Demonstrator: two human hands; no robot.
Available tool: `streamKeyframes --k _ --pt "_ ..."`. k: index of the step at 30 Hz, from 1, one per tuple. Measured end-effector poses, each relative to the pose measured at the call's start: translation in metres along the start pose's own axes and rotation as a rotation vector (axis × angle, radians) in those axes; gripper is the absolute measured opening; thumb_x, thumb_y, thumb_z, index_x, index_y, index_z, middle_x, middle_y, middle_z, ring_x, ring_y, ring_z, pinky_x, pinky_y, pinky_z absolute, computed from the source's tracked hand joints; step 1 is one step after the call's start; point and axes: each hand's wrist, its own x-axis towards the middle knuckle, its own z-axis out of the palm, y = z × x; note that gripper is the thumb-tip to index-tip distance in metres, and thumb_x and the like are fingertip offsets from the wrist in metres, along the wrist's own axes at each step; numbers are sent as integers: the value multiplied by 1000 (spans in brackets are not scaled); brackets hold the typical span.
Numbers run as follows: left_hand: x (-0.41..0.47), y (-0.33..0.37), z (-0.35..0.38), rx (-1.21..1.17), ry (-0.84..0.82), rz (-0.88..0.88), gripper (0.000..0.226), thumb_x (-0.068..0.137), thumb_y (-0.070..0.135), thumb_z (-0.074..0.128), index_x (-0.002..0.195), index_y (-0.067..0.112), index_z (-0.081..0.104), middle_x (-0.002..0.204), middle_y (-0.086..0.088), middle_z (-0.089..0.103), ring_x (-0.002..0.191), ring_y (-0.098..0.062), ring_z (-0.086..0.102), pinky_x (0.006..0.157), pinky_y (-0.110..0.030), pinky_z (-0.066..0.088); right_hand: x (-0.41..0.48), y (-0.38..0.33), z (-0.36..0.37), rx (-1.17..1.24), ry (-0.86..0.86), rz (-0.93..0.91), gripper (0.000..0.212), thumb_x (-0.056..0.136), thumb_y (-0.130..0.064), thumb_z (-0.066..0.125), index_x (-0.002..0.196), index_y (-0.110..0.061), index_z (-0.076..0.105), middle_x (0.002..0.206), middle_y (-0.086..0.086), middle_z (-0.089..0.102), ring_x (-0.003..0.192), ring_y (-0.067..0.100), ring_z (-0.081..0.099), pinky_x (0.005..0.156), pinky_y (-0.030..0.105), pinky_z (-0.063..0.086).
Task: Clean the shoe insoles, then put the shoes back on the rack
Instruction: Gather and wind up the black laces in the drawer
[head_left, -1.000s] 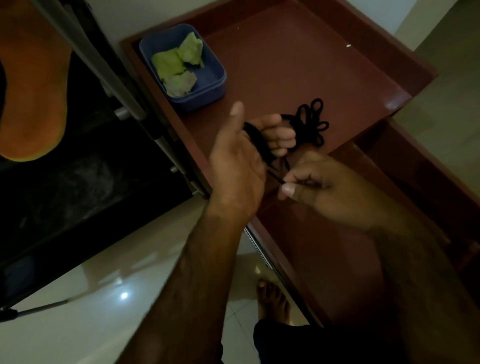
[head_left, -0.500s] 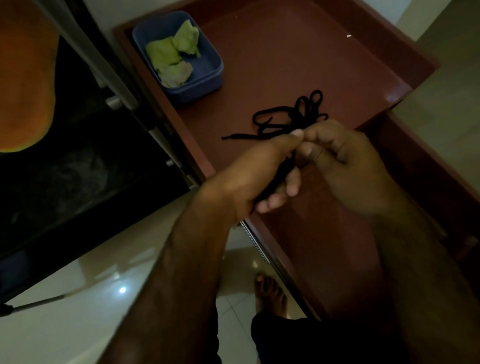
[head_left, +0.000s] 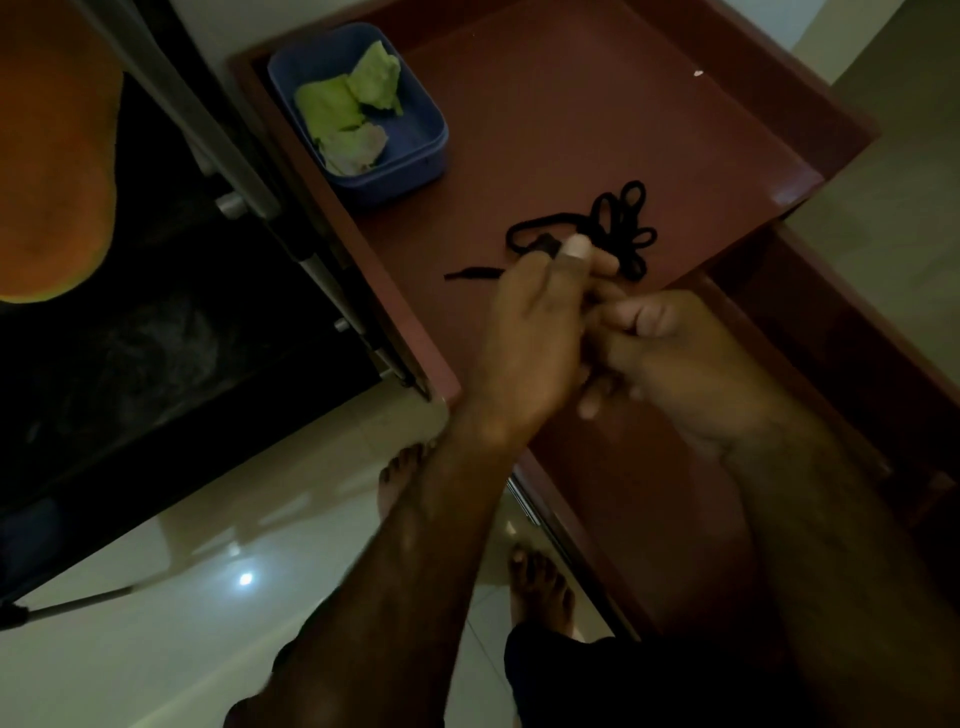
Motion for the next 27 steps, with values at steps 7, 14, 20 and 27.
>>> streamKeyframes --k 7,14,20,27 --pt "6 3 -3 -37 286 -112 50 101 28 47 56 16 67 51 1 59 51 -15 57 57 -34 54 -14 -11 -8 138 -202 -8 22 98 -15 57 110 -9 75 92 10 79 60 20 70 60 28 58" --pt "4 6 -22 -607 -439 -247 78 106 41 15 55 4 61 37 -9 42 28 -17 28 35 -20 25 -2 -8 -12 216 -31 -77 28 107 -22 46 104 -9 71 86 9 75 81 25 72 75 45 55" --pt "4 3 -28 -452 -670 -288 76 96 31 11 68 -6 72 60 -25 67 42 -30 62 36 -21 33 -13 -7 -15 286 -144 -31 53 83 -22 69 114 20 57 88 48 56 70 35 69 67 35 62" --pt "1 -2 -12 -260 -479 -321 71 100 32 20 63 -1 71 62 -27 68 43 -31 61 37 -22 32 -16 -5 2 254 112 9 12 99 12 50 107 16 58 69 26 53 47 28 54 51 33 56"
